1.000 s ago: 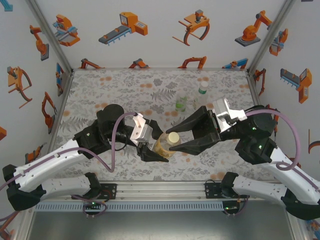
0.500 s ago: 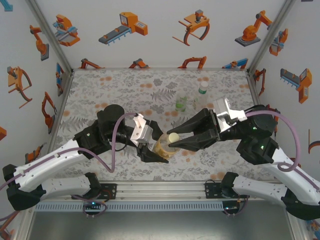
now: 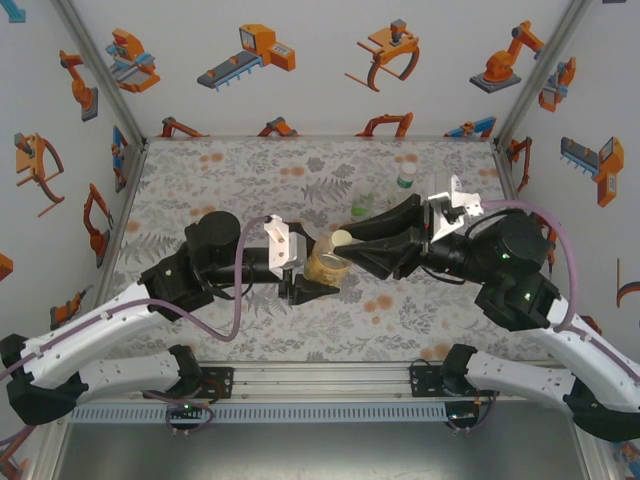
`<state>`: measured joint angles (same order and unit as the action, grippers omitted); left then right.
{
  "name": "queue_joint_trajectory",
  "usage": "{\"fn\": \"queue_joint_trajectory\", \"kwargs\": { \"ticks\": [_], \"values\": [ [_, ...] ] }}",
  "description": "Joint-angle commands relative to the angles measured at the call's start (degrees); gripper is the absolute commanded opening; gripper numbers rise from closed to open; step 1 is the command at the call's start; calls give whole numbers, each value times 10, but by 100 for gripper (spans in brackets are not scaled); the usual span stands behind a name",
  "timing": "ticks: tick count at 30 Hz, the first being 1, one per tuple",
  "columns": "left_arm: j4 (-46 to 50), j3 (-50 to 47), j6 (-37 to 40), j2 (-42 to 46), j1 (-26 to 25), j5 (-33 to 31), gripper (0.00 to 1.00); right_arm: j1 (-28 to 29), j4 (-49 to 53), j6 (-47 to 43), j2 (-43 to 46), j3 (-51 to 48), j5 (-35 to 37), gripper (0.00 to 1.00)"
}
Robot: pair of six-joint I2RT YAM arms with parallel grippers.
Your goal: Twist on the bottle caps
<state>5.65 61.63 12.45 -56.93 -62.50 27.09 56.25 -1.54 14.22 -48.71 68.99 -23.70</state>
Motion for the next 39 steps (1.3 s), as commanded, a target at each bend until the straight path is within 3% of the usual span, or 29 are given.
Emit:
{"fn": "queue_joint_trajectory", "kwargs": {
  "ticks": [1,17,22,32,39],
  "values": [
    [0,28,28,-15,-1,-27,0,12,14,32,-21,-13,57,0],
    [34,45,17,-24,-1,-66,0,74,147,-18,-45,22,259,0],
    [24,30,13,-8,-1,-57,0,76,90,-40,-23,1,210,0],
    [4,4,19,26,-1,63,0,76,59,-83,36,-16,101,35],
    [3,15,12,15,-2,123,0,76,60,-118,31,4,15,48]
  ]
}}
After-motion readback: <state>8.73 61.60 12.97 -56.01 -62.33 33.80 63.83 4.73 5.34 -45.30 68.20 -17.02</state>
